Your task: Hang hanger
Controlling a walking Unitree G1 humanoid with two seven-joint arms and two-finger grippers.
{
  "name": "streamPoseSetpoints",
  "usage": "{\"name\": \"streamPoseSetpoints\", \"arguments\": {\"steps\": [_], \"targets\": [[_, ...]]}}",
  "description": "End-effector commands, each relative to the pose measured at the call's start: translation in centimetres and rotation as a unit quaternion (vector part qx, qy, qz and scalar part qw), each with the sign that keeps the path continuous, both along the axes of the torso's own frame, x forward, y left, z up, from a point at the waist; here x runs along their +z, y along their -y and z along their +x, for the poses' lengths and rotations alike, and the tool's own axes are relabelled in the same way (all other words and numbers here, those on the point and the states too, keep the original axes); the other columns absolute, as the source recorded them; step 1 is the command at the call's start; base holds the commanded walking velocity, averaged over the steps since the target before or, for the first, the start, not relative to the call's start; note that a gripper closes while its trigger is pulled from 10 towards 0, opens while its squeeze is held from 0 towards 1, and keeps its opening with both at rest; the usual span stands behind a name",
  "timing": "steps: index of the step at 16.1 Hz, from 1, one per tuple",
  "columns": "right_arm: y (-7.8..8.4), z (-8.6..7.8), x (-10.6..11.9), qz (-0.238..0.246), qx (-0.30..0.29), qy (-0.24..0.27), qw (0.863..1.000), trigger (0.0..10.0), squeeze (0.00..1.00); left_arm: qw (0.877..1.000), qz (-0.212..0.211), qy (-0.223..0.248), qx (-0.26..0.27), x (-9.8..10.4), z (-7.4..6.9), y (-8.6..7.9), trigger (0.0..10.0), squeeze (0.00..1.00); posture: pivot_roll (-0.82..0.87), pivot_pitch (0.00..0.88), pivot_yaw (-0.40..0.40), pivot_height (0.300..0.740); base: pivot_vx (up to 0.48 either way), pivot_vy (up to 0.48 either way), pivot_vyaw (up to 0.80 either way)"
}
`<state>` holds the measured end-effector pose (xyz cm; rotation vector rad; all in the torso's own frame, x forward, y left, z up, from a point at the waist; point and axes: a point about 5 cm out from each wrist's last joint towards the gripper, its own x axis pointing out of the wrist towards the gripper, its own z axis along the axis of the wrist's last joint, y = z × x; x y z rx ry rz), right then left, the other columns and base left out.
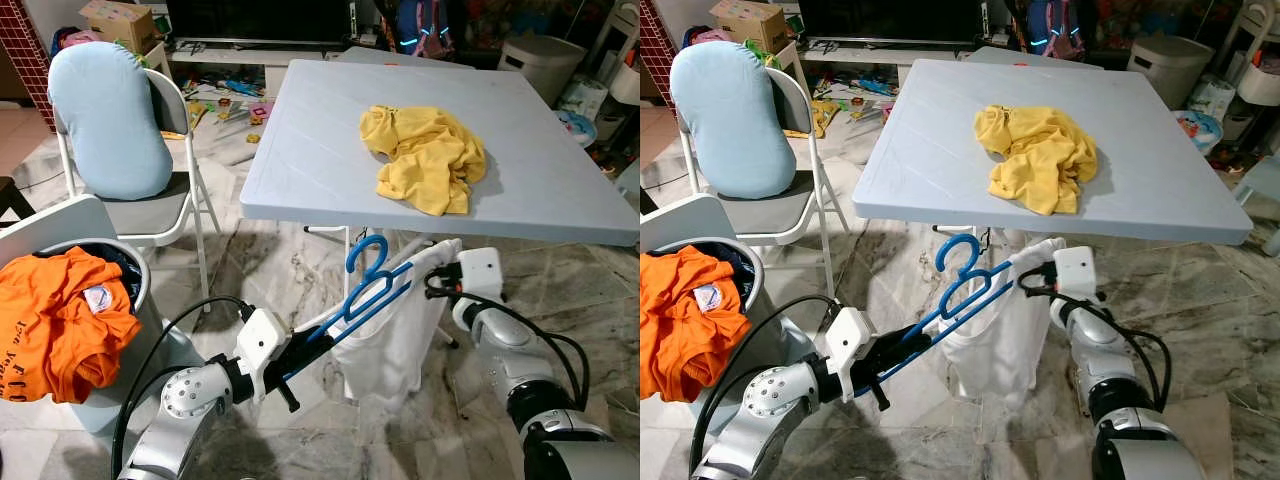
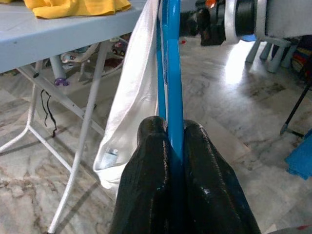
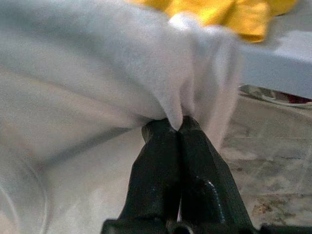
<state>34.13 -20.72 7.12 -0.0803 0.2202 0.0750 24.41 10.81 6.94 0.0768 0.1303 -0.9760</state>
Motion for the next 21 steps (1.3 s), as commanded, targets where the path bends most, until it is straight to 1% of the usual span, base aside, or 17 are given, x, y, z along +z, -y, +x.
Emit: {"name": "streamPoseSetpoints", "arguments": {"steps": [1, 2, 3, 5, 7, 8, 10, 13, 16, 17, 18, 19, 20, 21], "targets": [[0.9, 1.0, 2.3, 0.012, -0.027, 0.051, 0.998, 0.0, 0.00, 1.000, -0.004, 0.016, 0.002, 0.3, -0.1, -0.1, 0.0, 0.00, 0.06, 0.025, -0.031, 0.740, 0.000, 0.000, 0.00], [1.1, 1.4, 3.5, 0.017, -0.035, 0.080, 0.996, 0.0, 0.00, 1.000, 0.007, 0.013, 0.012, -0.2, -0.1, -0.4, 0.0, 0.00, 0.06, 0.025, -0.031, 0.740, 0.000, 0.000, 0.00], [1.2, 1.6, 3.9, 0.019, -0.038, 0.089, 0.995, 0.0, 0.00, 1.000, 0.010, 0.011, 0.013, -0.3, -0.2, -0.4, 0.0, 0.00, 0.06, 0.025, -0.031, 0.740, 0.000, 0.000, 0.00], [1.1, 2.3, 5.7, 0.027, -0.048, 0.125, 0.991, 0.0, 0.00, 0.999, 0.045, 0.003, 0.020, -1.2, -0.4, -0.7, 0.0, 0.00, 0.06, 0.024, -0.033, 0.740, 0.000, 0.000, 0.00], [1.0, 2.8, 7.0, 0.033, -0.053, 0.150, 0.987, 0.0, 0.00, 0.999, 0.053, 0.002, 0.012, -1.5, -0.7, -0.7, 0.0, 0.00, 0.06, 0.022, -0.034, 0.740, 0.000, 0.000, 0.00], [0.9, 3.0, 7.3, 0.035, -0.055, 0.154, 0.986, 0.0, 0.00, 0.999, 0.051, 0.002, 0.008, -1.5, -0.8, -0.6, 0.0, 0.00, 0.06, 0.022, -0.036, 0.740, 0.000, 0.000, 0.00], [1.0, 3.3, 7.8, 0.032, -0.079, 0.155, 0.984, 0.0, 0.00, 0.999, 0.052, 0.004, -0.015, -1.3, -1.5, -0.4, 0.0, 0.00, 0.07, 0.023, -0.039, 0.740, 0.000, 0.000, 0.00], [1.3, 3.3, 7.4, 0.022, -0.100, 0.146, 0.984, 0.0, 0.00, 0.998, 0.062, 0.016, -0.012, -1.1, -1.7, -0.5, 0.0, 0.00, 0.07, 0.026, -0.041, 0.740, 0.000, 0.000, 0.00], [2.3, 3.0, 6.7, -0.006, -0.141, 0.127, 0.982, 0.0, 0.00, 0.999, 0.023, 0.039, 0.028, -0.1, -2.7, -1.3, 0.0, 0.00, 0.09, 0.030, -0.042, 0.740, 0.000, 0.000, 0.00], [2.7, 2.8, 6.3, -0.006, -0.151, 0.119, 0.981, 0.0, 0.00, 0.997, -0.014, 0.050, 0.064, 0.6, -2.8, -1.6, 0.0, 0.00, 0.09, 0.031, -0.047, 0.740, 0.000, 0.000, 0.00], [3.1, 2.6, 6.0, -0.012, -0.161, 0.114, 0.980, 0.0, 0.00, 0.993, -0.031, 0.061, 0.097, 1.1, -3.0, -2.0, 0.0, 0.00, 0.10, 0.036, -0.051, 0.740, 0.000, 0.000, 0.00], [3.6, 2.4, 5.8, -0.020, -0.178, 0.107, 0.978, 0.0, 0.00, 0.992, -0.033, 0.062, 0.103, 1.4, -3.6, -2.3, 0.0, 0.00, 0.10, 0.038, -0.053, 0.740, 0.000, 0.000, 0.00], [3.8, 2.3, 5.6, -0.013, -0.186, 0.103, 0.977, 0.0, 0.00, 0.991, -0.033, 0.063, 0.113, 1.5, -3.7, -2.5, 0.0, 0.00, 0.10, 0.039, -0.053, 0.740, 0.000, 0.000, 0.00], [3.9, 2.3, 5.6, -0.011, -0.190, 0.101, 0.976, 0.0, 0.00, 0.987, -0.036, 0.071, 0.138, 1.7, -3.7, -2.8, 0.0, 0.00, 0.11, 0.041, -0.055, 0.740, 0.000, 0.000, 0.00]]}}
